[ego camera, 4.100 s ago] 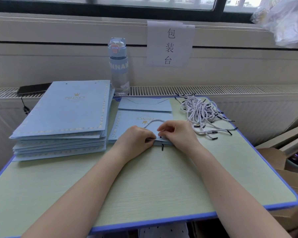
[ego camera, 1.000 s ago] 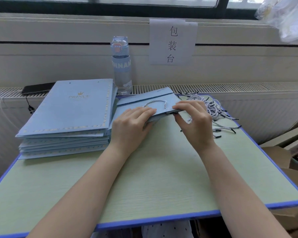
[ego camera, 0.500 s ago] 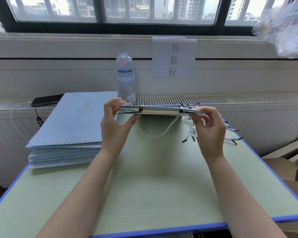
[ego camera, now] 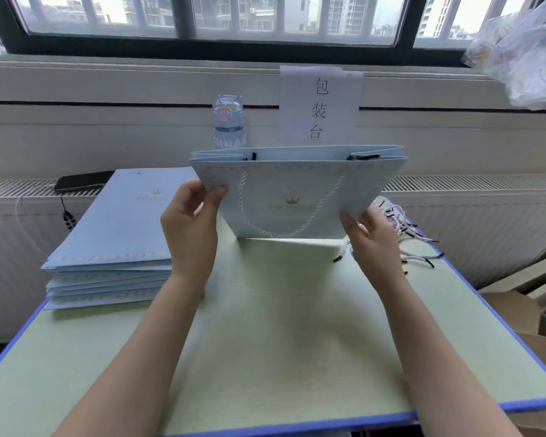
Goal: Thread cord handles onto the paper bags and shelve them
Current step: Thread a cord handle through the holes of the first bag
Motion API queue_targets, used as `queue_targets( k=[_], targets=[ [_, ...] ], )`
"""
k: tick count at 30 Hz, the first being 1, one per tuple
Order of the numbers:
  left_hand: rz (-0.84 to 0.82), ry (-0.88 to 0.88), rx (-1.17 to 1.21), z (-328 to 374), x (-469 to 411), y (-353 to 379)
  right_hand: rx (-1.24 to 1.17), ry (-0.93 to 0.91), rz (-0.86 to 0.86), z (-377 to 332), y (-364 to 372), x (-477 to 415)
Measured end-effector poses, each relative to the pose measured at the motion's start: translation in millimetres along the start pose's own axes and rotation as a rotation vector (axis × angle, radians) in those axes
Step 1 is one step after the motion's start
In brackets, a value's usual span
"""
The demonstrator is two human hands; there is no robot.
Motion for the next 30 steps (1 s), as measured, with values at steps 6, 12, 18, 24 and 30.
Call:
queue_targets(
  k=[6,12,18,24,30],
  targets=[
    [-0.162,-0.070,-0.041,-11,2,12,-0.230,0.053,0.065,-4,-2,2],
    [-0.277,-0.063,-0.222,-16,12,24,-0.413,0.108,0.190,-2,-11,4],
    [-0.335,-0.269,-0.021,-22,19,30,-0.405,0.122,0.167,-1,-17,-2],
    [-0.232,-0.241,-0.008,-23,14,22,-0.168,0.262,0.003,19,2,0],
    [-0.497,0.045,-0.660,-30,29,45,0.384,0.244,-0.004,30,1,-1]
  ],
)
Point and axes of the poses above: each hand's wrist, its own x-axis away from the middle knuckle, its own y-axis out of the palm, z = x × y, the point moved 6 cm from there along -x, towards the middle knuckle, and after that the axes turned 4 degrees about -x, right-handed, at the moved point
